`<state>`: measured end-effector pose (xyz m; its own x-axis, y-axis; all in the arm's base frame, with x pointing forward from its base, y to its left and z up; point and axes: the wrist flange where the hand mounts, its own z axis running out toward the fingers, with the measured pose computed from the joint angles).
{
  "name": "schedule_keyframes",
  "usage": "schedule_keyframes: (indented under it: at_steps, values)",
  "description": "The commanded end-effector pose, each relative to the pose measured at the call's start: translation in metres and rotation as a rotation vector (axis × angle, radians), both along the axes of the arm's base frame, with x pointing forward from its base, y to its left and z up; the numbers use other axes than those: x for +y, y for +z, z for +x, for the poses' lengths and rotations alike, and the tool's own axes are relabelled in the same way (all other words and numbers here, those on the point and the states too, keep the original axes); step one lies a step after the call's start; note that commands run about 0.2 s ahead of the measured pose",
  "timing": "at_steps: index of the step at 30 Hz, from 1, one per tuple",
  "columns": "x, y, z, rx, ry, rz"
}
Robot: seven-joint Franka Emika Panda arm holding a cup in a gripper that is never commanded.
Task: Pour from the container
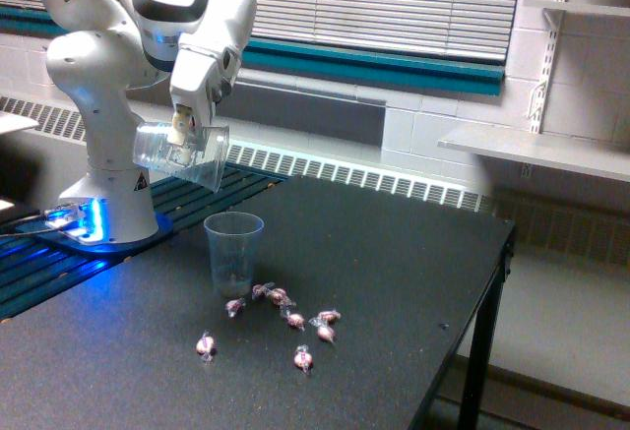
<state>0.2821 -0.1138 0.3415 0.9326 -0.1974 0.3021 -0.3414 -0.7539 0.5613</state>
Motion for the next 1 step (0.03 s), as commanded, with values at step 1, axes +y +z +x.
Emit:
schedule_keyframes:
  at_steps: [1]
  values:
    - [0.0015, -0.0106, -0.0103, 0.012, -0.013, -0.028]
